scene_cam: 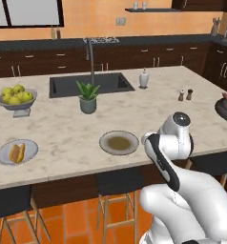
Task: Place one bun and one sausage from the bowl on each plate.
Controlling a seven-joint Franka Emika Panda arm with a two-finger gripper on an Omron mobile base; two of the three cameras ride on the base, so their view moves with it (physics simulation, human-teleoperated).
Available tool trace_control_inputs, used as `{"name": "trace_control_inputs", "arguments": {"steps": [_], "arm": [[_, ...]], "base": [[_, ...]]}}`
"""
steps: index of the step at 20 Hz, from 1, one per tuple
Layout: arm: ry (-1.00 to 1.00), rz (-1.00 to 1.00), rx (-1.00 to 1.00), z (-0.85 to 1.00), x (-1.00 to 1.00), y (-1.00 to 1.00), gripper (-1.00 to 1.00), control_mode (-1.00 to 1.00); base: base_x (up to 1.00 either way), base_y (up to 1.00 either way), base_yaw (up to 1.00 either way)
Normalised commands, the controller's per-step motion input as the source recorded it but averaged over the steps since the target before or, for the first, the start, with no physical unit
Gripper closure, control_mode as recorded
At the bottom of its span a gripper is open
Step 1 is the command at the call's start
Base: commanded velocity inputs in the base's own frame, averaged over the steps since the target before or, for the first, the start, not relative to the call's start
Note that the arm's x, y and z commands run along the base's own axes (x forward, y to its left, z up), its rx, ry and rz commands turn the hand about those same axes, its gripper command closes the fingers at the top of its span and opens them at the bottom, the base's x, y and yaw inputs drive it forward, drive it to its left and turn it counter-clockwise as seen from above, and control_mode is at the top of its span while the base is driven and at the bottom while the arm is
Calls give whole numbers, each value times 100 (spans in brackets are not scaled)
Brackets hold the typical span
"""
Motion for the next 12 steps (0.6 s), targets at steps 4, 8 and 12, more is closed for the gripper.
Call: {"name": "trace_control_inputs", "arguments": {"steps": [4, 8, 12], "arm": [[0, 0, 0, 0, 0, 0, -100, 100], [0, 0, 0, 0, 0, 0, -100, 100], [0, 0, 0, 0, 0, 0, -100, 100]], "base": [[6, -100, -1], [24, -100, 0], [33, -100, 0]]}}
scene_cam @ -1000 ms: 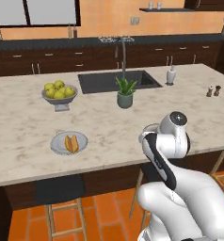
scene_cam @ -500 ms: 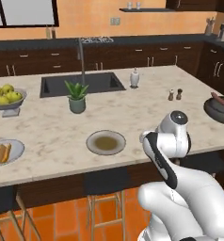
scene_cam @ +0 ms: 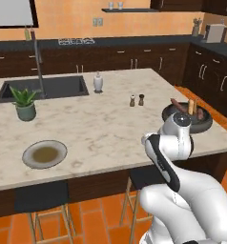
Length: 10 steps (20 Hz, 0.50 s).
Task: Place one bun and one sausage from the bowl on each plate.
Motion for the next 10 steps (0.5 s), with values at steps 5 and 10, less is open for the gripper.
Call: {"name": "trace_control_inputs", "arguments": {"steps": [5, 10], "arm": [[0, 0, 0, 0, 0, 0, -100, 100], [0, 0, 0, 0, 0, 0, -100, 100]], "base": [[40, -85, 0], [38, -68, 0]]}}
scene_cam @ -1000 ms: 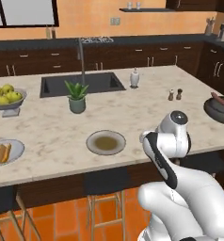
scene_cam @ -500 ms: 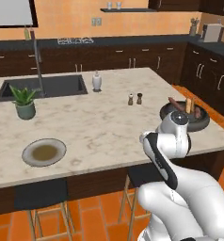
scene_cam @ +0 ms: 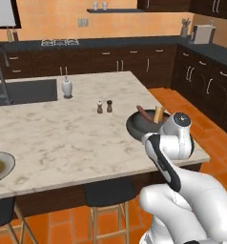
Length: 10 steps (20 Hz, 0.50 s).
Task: Place one bun and one sausage from the bowl on each plate.
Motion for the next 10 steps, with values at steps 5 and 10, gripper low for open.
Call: {"name": "trace_control_inputs", "arguments": {"steps": [5, 10], "arm": [[0, 0, 0, 0, 0, 0, -100, 100], [0, 0, 0, 0, 0, 0, -100, 100]], "base": [[29, -56, 0], [22, -42, 0]]}}
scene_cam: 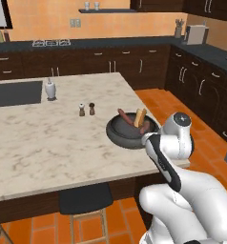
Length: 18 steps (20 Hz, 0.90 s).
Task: Place one bun and one sausage from the bowl on each plate.
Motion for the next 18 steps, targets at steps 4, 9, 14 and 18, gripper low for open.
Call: {"name": "trace_control_inputs", "arguments": {"steps": [4, 9, 14, 18], "arm": [[0, 0, 0, 0, 0, 0, -100, 100], [-5, 0, 0, 0, 14, 0, -100, -100], [-16, 0, 0, 1, 29, 0, -100, -100], [7, -1, 2, 1, 55, 0, -100, -100]], "base": [[38, -13, 0], [7, 0, 0], [0, 0, 0], [0, 0, 0]]}}
